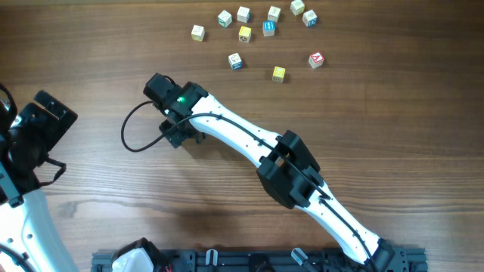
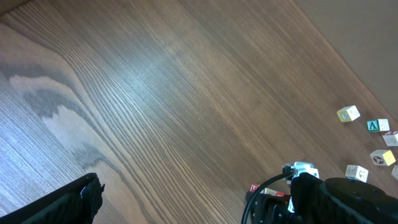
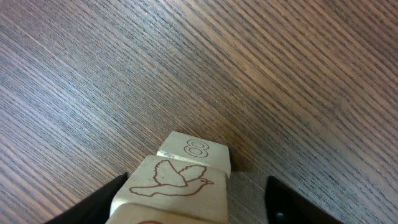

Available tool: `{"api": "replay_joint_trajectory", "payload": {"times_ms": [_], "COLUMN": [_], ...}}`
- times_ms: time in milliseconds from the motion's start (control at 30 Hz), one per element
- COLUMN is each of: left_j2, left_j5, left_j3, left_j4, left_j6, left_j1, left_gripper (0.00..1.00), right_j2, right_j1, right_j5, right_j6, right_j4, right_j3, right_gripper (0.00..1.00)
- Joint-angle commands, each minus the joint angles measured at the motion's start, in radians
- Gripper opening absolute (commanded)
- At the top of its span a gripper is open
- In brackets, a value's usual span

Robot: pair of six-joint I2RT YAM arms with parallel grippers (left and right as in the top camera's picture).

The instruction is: Form a tower

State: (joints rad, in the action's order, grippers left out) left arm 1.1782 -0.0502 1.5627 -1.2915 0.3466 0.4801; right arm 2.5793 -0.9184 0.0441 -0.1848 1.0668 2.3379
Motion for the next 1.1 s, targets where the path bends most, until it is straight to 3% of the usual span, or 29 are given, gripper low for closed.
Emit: {"api": "replay_joint_trajectory", "payload": {"times_ms": [0, 400, 567, 800, 833, 933, 1067], "left_j2": [-0.002, -0.002, -0.002, -0.002, -0.002, -0.002, -0.002], "left_j5": [0.012, 0.012, 0.012, 0.012, 0.012, 0.012, 0.012], "left_j3": [0.008, 0.008, 0.008, 0.008, 0.008, 0.008, 0.008], "left_j4": [0.000, 0.000, 0.000, 0.001, 0.001, 0.001, 0.001], "left_j6": [0.005, 0.005, 0.005, 0.005, 0.005, 0.005, 0.005], "left_j1": [0.007, 0.007, 0.007, 0.007, 0.007, 0.007, 0.007], "left_gripper": [1.00, 1.00, 1.00, 1.00, 1.00, 1.00, 1.00], "right_j2": [0.022, 0.022, 0.022, 0.022, 0.022, 0.022, 0.022], "right_j1": [0.002, 0.002, 0.002, 0.003, 0.002, 0.002, 0.002], "right_j5": [0.002, 0.002, 0.005, 0.010, 0.010, 0.010, 0.009], "right_j6": [0.001, 0.037, 0.226, 0.601, 0.629, 0.629, 0.620], "right_j4": [0.000, 0.014, 0.052, 0.145, 0.150, 0.146, 0.123], "right_j3": [-0.010, -0.010, -0.010, -0.010, -0.010, -0.010, -0.010], "right_gripper": [0.61, 0.25, 0.18, 0.12, 0.15, 0.34, 0.75]}}
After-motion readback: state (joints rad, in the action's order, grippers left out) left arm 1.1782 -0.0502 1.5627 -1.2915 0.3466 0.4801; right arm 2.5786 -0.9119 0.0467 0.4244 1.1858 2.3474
